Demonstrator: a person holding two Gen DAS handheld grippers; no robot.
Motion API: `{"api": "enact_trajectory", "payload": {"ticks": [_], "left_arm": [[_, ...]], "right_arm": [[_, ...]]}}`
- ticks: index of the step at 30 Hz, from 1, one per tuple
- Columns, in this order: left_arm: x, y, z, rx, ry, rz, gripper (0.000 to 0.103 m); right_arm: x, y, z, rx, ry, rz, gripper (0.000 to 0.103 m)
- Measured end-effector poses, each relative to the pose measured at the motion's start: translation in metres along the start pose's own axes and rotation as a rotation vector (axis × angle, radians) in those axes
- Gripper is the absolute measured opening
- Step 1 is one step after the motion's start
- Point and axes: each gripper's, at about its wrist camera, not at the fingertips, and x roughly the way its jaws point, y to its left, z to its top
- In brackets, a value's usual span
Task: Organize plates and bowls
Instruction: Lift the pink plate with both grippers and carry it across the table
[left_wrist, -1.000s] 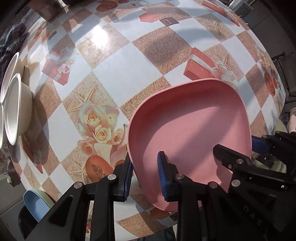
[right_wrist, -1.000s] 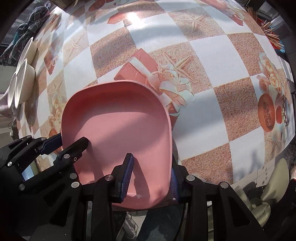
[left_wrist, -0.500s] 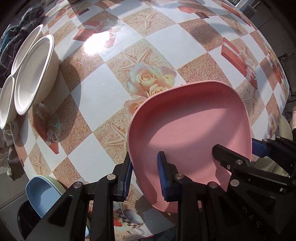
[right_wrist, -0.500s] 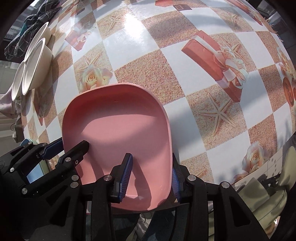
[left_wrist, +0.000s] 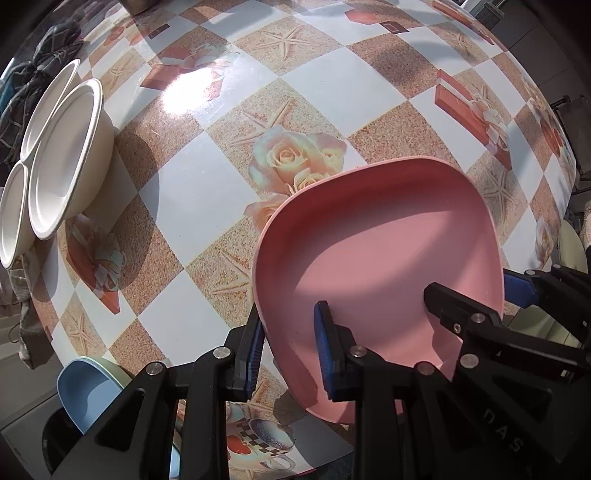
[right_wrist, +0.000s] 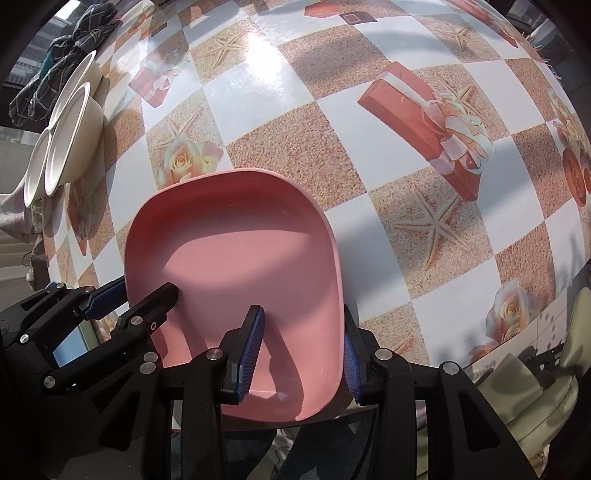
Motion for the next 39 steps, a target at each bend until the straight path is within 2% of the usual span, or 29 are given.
{"api": "enact_trajectory", "payload": {"ticks": [8,20,39], "left_arm": [[0.0,-0.001,-0.005,0.02,0.008,-0.003,0.028],[-0.015,0.005,-0.022,0.04,-0.011,-0.032,0.028],[-0.062,0.054,-0.041,-0.063,-0.109,-0.106,0.028]], "right_arm": [[0.004,-0.002,0.0,0.022,0.016,0.021,0.043],[0.004,-0.011,-0.025,0.079,0.063,0.078,0.043],[-0.034,0.034,-0.019,-0.043,0.009,0.012,0.043]]}}
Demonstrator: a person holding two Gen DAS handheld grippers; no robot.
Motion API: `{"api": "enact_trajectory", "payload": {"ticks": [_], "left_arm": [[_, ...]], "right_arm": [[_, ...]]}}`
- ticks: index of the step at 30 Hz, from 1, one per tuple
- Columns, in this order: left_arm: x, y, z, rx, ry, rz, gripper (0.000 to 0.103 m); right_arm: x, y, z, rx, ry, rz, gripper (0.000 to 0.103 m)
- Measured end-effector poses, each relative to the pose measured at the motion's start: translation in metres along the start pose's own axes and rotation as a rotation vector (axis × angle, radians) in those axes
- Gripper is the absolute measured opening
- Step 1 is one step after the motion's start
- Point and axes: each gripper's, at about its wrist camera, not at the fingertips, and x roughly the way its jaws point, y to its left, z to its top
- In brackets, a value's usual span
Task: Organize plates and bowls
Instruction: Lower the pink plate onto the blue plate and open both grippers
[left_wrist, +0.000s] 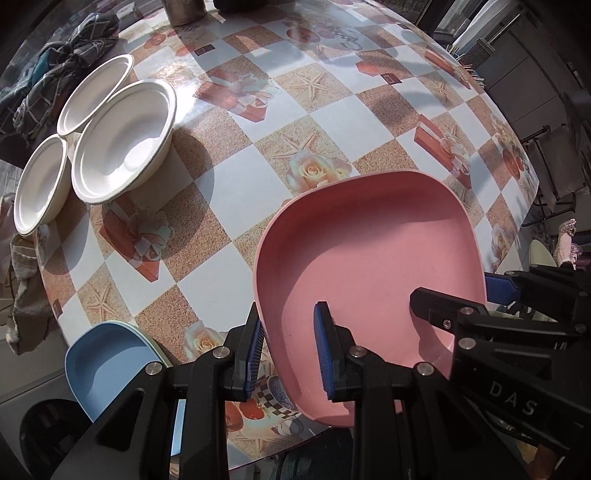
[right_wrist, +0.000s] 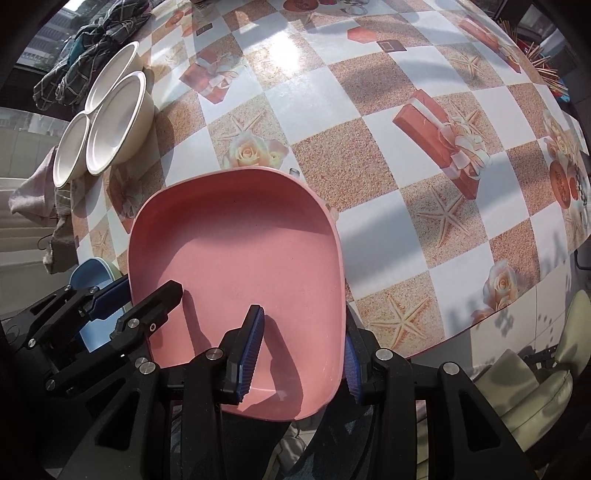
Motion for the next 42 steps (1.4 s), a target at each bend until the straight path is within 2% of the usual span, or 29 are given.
{"api": "enact_trajectory", "payload": {"ticks": [11,18,27,33,42], "left_arm": [[-0.017,0.012,-0.013,-0.03,-0.042,-0.006,0.028],[-0.024,0.031,-0.018,-0.099,-0.064,-0.009,0.028],[-0.043,0.082,-0.043,-0.268,-0.105,0.015,0.028],[-0.047,0.119,-0.073,-0.398,-0.101,0.041,0.028],[-0.05,0.158,-0.113,-0.55,-0.092,0.069,0.028]], "right_arm": [[-0.014,0.015,0.001,-0.043,-0.02,-0.011,0.043],[-0.016,0.037,0.006,-0.111,-0.003,-0.025,0.043],[-0.014,0.098,0.011,-0.274,0.022,-0.005,0.043],[-0.004,0.145,0.006,-0.405,0.055,0.0,0.043],[0.018,0.197,-0.008,-0.535,0.117,0.017,0.043]]}}
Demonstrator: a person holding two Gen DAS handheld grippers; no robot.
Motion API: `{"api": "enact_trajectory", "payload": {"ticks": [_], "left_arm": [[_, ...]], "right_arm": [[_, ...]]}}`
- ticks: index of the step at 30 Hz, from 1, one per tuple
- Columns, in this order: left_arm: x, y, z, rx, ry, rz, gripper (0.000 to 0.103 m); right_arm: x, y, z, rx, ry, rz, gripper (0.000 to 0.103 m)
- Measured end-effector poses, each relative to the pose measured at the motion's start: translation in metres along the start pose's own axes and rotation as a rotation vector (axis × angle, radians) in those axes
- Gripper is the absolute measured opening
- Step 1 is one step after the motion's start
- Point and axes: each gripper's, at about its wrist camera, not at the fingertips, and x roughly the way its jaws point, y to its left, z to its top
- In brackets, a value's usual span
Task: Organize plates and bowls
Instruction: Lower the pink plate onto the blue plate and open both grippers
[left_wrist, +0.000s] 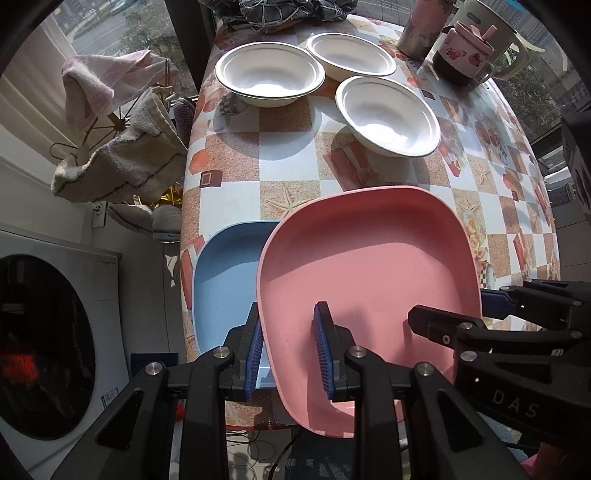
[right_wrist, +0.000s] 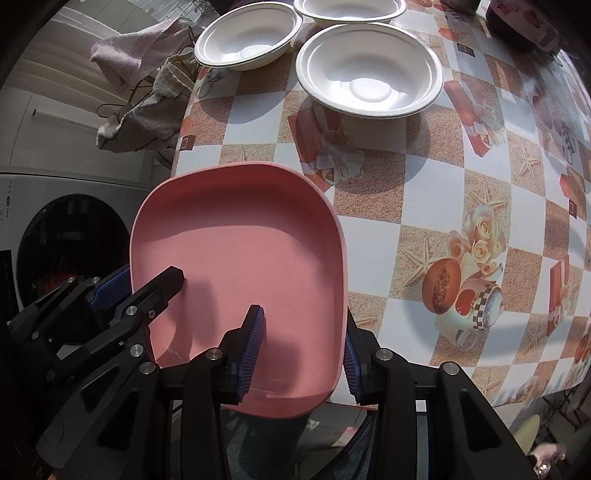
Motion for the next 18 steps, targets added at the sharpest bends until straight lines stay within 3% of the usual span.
{"api": "enact_trajectory", "payload": {"ticks": [8,18], "left_arm": [[0.003,0.03,-0.003,-0.064,0.008,0.028,0.032],[0.014,0.045,0.001,-0.055,0.01,0.048,0.033]], "right_arm": [[0.015,0.025,0.009,-0.037,0.05,0.029,0.043],[0.03,0.027,0.01,0.001,0.09,0.074,0.043]]}}
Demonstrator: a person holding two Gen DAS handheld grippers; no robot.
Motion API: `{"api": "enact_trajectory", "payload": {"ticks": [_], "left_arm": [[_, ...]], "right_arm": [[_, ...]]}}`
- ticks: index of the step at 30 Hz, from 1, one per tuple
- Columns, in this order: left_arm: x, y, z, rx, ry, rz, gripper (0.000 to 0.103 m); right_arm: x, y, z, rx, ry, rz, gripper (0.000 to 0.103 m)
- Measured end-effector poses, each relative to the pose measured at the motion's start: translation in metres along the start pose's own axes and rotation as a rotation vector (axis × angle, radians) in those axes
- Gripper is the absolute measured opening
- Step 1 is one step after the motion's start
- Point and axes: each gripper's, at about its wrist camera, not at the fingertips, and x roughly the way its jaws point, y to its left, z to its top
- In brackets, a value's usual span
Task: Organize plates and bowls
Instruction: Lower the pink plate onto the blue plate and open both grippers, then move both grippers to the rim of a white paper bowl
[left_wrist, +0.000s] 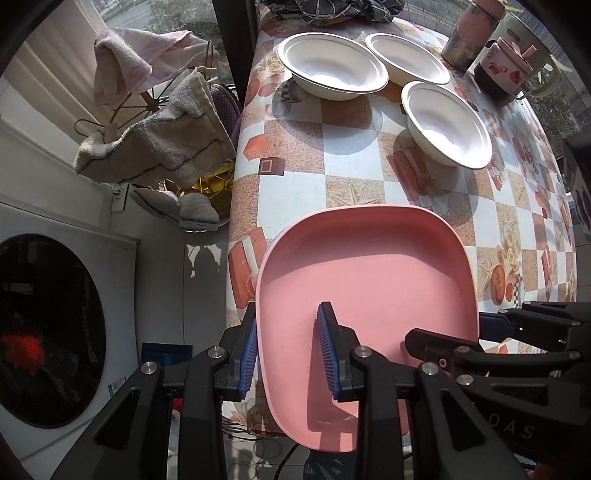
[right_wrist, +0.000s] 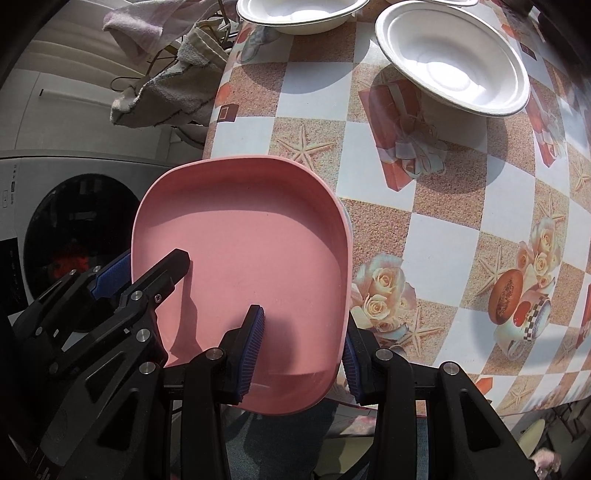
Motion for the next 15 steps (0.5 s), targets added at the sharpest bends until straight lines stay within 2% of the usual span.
{"api": "enact_trajectory", "payload": {"ticks": [7,9,11,13,15], "left_arm": [[0.004,0.005,0.003,-0.022,-0.008,-0.028,0.042],[0.004,0.01,0.003,-0.04,-0.016,-0.026,0.05],[0.002,0.015,0.004,-0.049,-0.03,-0.02,0.052],[0.0,0.02,0.003,-0.057,-0.035,-0.033,0.058],[-0.002,0.023,0.002,-0.061,-0.037,-0.051,0.062]], "right_arm": [[0.007,-0.004,0.005,0.029,0.016,0.05,0.043],[0.008,-0.005,0.004,0.027,0.024,0.063,0.046],[0.008,-0.008,0.005,0.03,0.022,0.068,0.072],[0.004,-0.016,0.003,0.049,0.011,0.087,0.085],[-0.002,-0.029,0.0,0.08,-0.001,0.083,0.085]]}}
